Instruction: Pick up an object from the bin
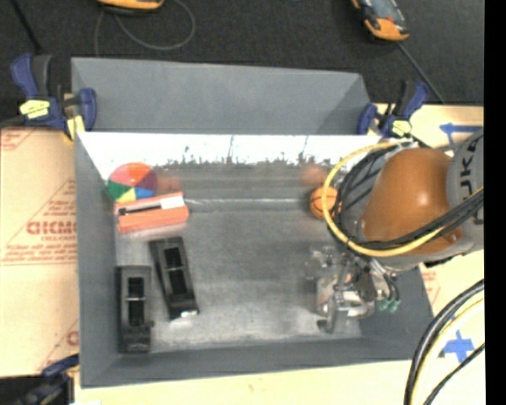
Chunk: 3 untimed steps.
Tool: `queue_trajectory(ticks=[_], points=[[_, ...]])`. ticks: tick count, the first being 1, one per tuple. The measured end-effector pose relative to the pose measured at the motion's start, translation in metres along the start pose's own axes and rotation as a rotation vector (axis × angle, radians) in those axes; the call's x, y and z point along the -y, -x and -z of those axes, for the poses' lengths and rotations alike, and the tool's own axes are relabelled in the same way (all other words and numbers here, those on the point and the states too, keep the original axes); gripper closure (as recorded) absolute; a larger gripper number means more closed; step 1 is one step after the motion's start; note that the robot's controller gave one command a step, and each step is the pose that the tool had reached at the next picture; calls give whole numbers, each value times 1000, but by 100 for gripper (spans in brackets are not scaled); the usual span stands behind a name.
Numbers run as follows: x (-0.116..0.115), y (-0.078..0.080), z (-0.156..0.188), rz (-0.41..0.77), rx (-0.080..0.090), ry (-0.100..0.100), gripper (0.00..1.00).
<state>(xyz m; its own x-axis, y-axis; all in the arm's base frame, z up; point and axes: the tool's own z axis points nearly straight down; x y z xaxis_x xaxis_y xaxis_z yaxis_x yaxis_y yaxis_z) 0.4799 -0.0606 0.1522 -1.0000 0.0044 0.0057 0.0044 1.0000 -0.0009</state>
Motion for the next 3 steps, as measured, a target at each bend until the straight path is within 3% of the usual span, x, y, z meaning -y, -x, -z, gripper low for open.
queue_trajectory(ticks=[1, 2, 3], points=[[0, 2, 4, 2, 8, -1, 0], [38, 0, 10, 44, 9, -1, 0], [52, 0, -9, 87, 15, -4, 0]])
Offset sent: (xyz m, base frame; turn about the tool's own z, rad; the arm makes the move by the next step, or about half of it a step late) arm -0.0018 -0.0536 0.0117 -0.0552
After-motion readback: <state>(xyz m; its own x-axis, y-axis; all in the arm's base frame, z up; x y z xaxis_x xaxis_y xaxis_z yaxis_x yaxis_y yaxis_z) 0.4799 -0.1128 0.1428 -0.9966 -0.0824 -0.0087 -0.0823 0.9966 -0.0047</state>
